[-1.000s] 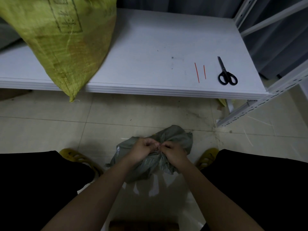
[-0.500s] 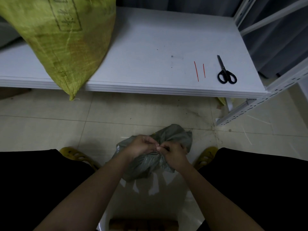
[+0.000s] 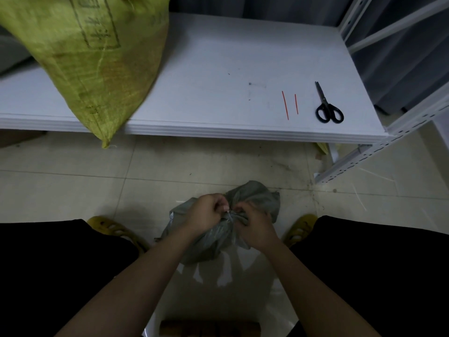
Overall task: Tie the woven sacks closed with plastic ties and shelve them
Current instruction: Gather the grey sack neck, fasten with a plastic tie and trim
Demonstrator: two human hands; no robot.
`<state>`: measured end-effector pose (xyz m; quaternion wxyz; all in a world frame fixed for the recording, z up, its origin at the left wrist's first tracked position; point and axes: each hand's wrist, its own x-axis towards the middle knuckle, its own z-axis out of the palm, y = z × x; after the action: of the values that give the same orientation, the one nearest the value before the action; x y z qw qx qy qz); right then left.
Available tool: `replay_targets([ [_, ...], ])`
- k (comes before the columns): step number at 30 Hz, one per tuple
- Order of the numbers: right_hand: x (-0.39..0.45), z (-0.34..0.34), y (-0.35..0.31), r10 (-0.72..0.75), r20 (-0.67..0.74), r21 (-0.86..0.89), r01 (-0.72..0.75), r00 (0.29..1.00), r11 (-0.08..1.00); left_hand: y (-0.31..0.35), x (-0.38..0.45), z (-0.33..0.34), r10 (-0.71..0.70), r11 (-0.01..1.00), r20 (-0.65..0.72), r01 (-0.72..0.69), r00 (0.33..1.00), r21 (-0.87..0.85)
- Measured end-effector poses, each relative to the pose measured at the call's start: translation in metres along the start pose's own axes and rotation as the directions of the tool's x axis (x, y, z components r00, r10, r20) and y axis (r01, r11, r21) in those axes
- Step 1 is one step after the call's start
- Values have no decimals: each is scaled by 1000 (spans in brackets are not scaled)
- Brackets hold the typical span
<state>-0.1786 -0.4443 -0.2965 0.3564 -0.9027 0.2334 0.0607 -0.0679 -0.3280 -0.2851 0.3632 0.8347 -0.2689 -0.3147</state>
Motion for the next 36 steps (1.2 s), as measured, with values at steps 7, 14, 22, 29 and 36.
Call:
replay_targets([
  [7,3,1,3,-72,-104,-62,66,992,996,2,-15,3,280,937,-20,-269,960,221],
  [14,1,1,-11,-136,-178,-396,55,975,917,2,-14,4,108,993,-66,-105,992,47],
  [22,-14,11,-6,-176,-134,-517,82,975,852,4,-18,1,37,998,-87,-42,995,-54],
  [29,-4,-5,1,-218,-137,-241,181,966,953,-8,-26,0,64,988,-72,-73,995,-133],
  [36,9,-6,-1,36,-83,-189,-52,996,981,-10,-32,3,212,975,-20,-210,977,73],
])
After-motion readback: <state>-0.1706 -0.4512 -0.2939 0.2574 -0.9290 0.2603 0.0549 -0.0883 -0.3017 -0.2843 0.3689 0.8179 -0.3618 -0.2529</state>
